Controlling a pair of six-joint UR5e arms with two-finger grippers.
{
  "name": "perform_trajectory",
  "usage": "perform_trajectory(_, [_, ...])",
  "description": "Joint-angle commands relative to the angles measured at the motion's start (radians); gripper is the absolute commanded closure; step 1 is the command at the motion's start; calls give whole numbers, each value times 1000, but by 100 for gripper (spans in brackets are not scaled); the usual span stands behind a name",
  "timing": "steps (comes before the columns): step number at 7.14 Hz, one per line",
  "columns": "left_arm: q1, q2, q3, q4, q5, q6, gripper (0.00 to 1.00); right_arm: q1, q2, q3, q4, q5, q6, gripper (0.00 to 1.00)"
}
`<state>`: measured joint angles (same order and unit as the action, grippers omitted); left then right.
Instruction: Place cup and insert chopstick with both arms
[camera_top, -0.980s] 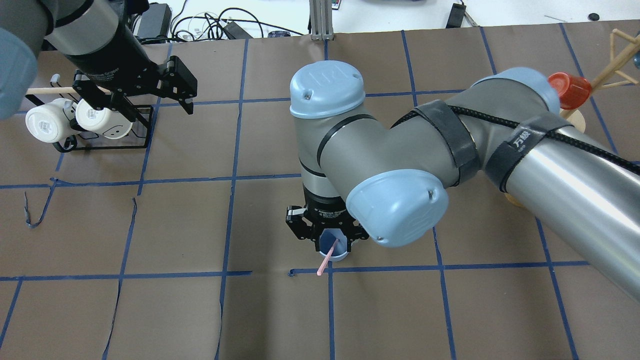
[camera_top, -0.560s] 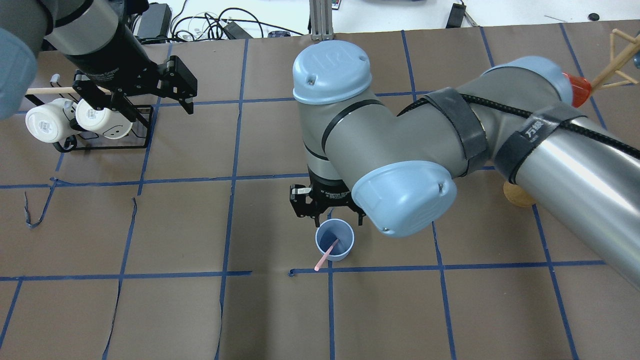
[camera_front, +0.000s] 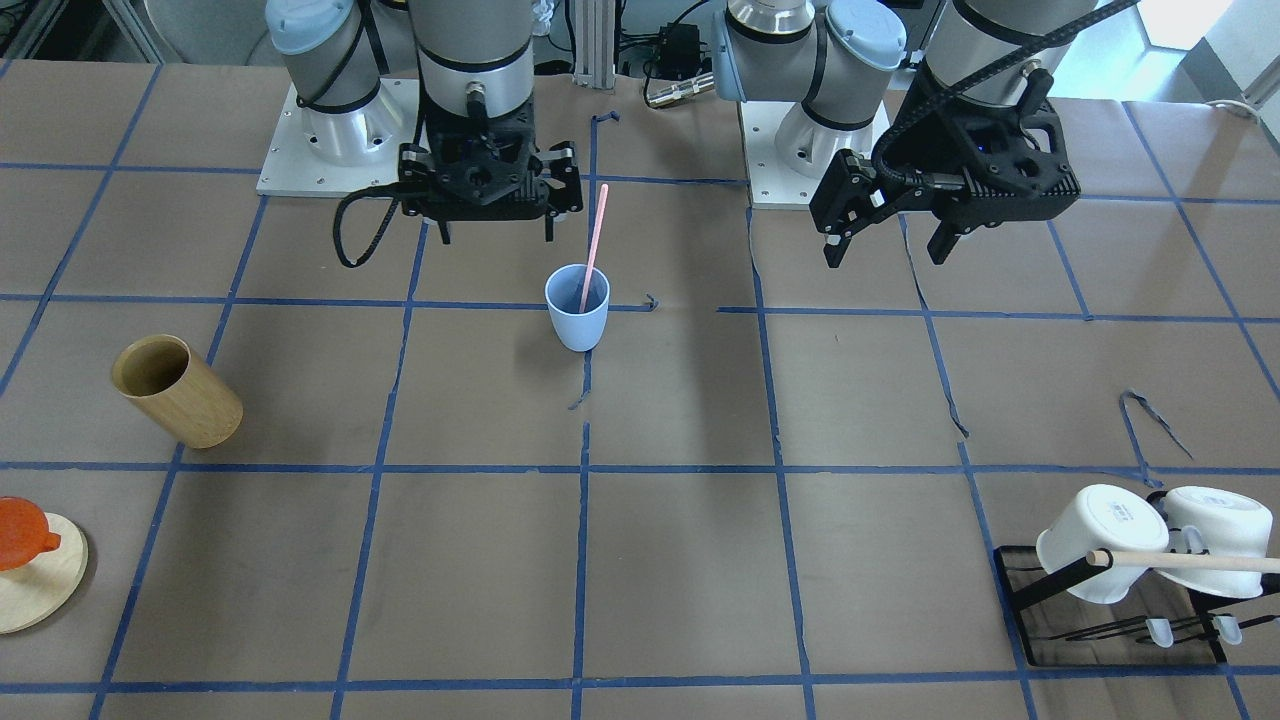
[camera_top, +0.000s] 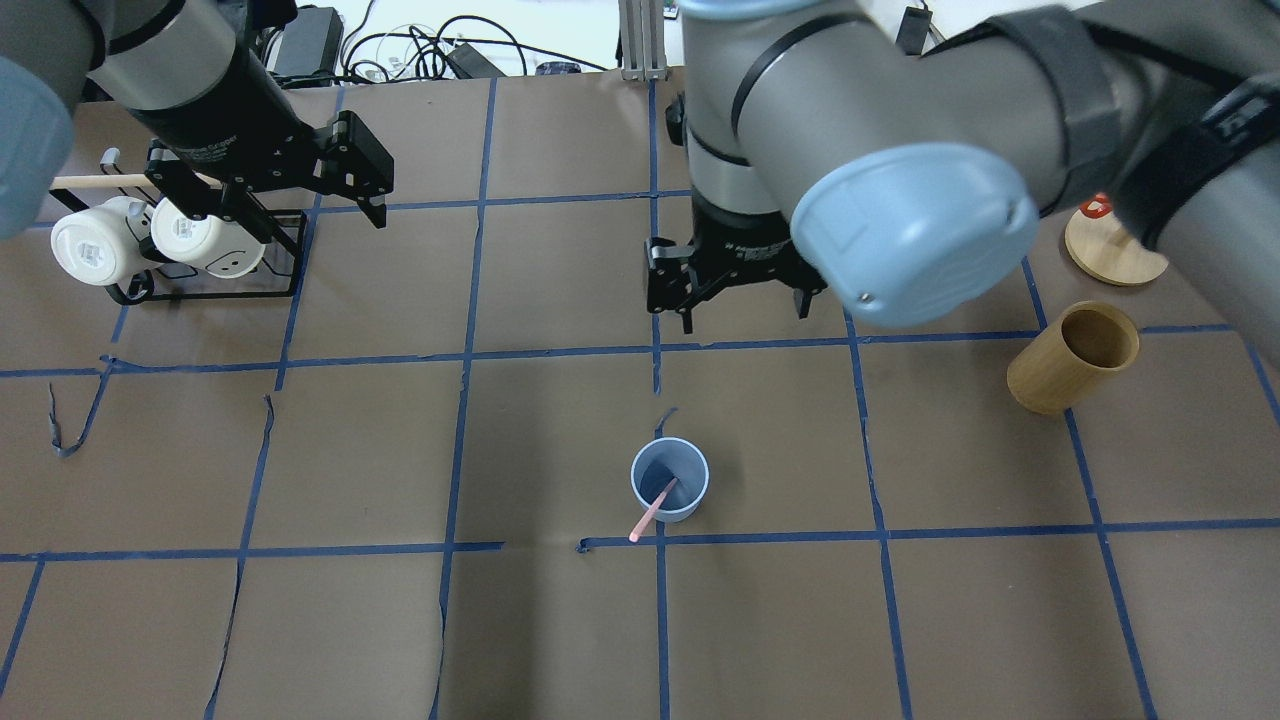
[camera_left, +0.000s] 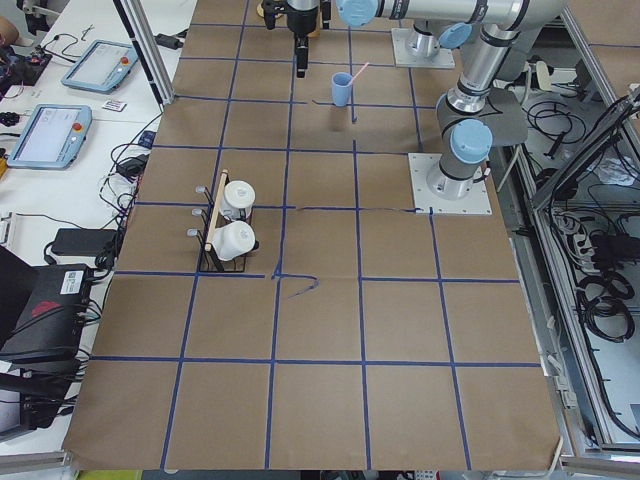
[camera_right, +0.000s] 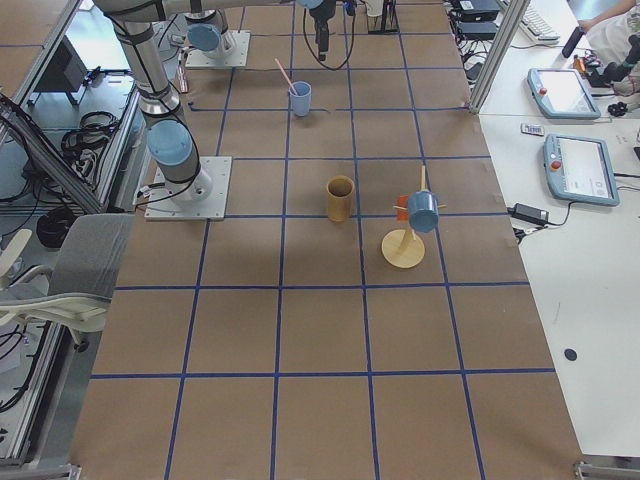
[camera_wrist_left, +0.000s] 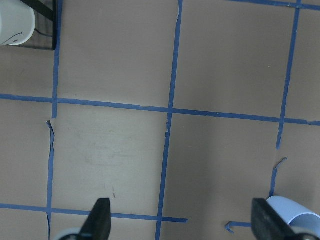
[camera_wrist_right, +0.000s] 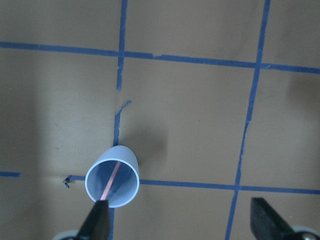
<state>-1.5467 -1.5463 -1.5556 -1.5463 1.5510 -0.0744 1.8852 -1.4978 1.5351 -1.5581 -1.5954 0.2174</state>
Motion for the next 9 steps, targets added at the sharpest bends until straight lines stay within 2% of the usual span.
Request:
perform_trajectory(1, [0, 0, 0, 0, 1, 1, 0, -156, -13, -102, 113, -3, -182, 0])
perform_trajectory(4, [-1, 0, -1, 0, 1, 1, 0, -291, -45, -105, 101, -9, -321, 0])
perform_trajectory(6, [-1, 0, -3, 0, 3, 1, 0, -307, -48, -102, 92, -6, -332, 0])
perform_trajectory(8, [-1, 0, -1, 0, 6, 1, 0, -310, -48, -101, -1, -8, -331, 0])
perform_trajectory(9, [-1, 0, -1, 0, 4, 1, 0, -310, -48, -99, -3, -8, -336, 0])
